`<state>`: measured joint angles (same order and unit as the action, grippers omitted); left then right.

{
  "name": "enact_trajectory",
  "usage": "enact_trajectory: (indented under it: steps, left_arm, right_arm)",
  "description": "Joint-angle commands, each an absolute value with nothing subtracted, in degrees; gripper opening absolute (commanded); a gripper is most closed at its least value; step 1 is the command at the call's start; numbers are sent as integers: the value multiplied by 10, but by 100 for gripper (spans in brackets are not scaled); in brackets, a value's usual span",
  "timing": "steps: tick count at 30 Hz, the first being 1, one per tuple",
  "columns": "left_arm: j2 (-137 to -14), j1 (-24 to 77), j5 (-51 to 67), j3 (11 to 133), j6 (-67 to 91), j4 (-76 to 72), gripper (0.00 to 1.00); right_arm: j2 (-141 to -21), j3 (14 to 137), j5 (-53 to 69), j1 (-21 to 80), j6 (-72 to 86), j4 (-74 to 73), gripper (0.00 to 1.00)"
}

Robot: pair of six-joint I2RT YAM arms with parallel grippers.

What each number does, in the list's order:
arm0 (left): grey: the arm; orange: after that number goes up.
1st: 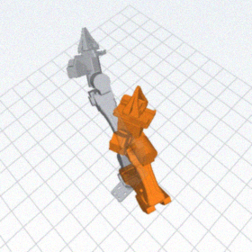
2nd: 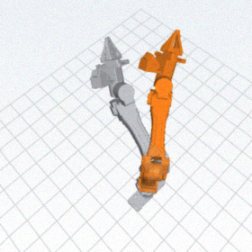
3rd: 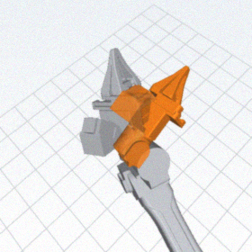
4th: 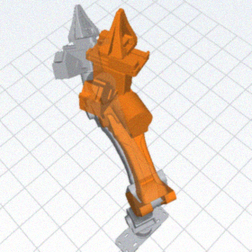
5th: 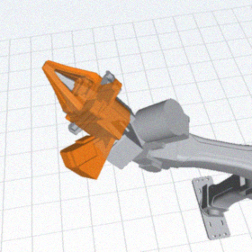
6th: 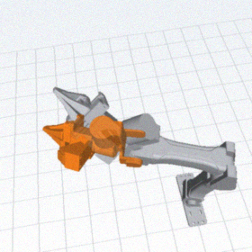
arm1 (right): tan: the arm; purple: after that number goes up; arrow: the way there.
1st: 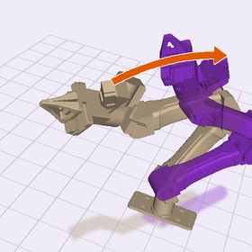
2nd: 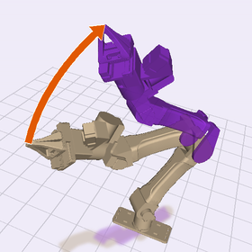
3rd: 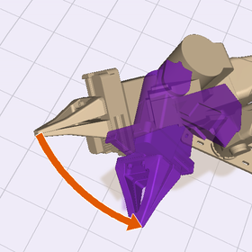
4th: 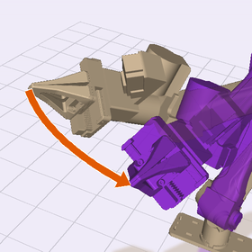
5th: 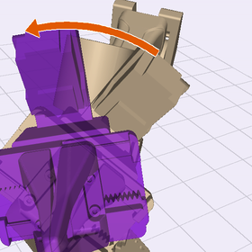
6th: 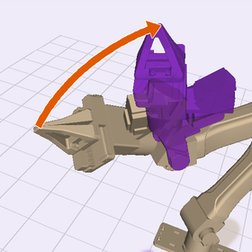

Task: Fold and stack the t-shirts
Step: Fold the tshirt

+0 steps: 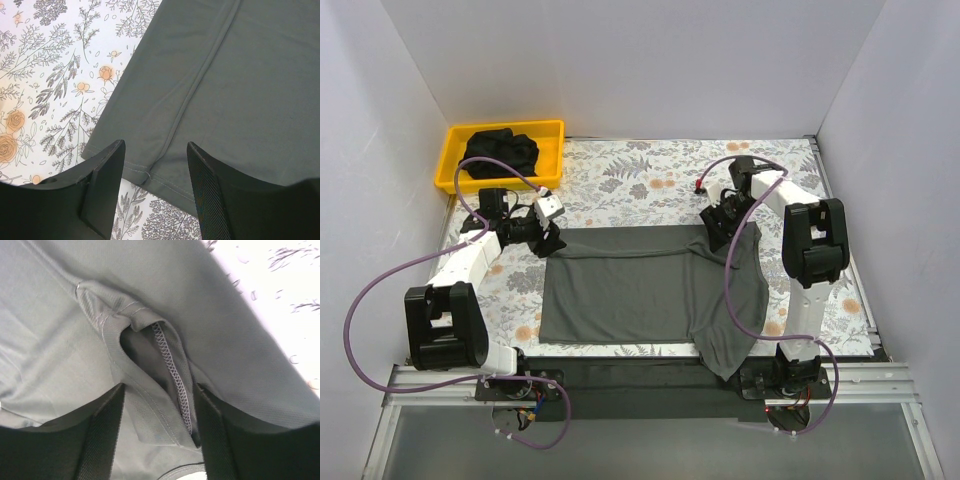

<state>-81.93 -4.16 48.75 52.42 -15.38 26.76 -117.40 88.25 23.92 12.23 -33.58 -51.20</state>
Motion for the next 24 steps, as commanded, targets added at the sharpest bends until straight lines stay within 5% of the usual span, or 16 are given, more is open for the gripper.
enact_trajectory:
  steps: [1, 13, 24]
  left_arm:
    - [-799, -42, 499, 529, -154, 269, 52]
    - [-794, -42, 500, 532, -147, 270, 52]
    - [-809, -41, 492, 562, -74, 272, 52]
  right_arm:
    - [-1160, 869, 250, 124, -360, -536, 62]
    - [-1064, 767, 286, 150, -454, -619, 37]
    - [-1027, 770, 295, 182, -534, -692, 41]
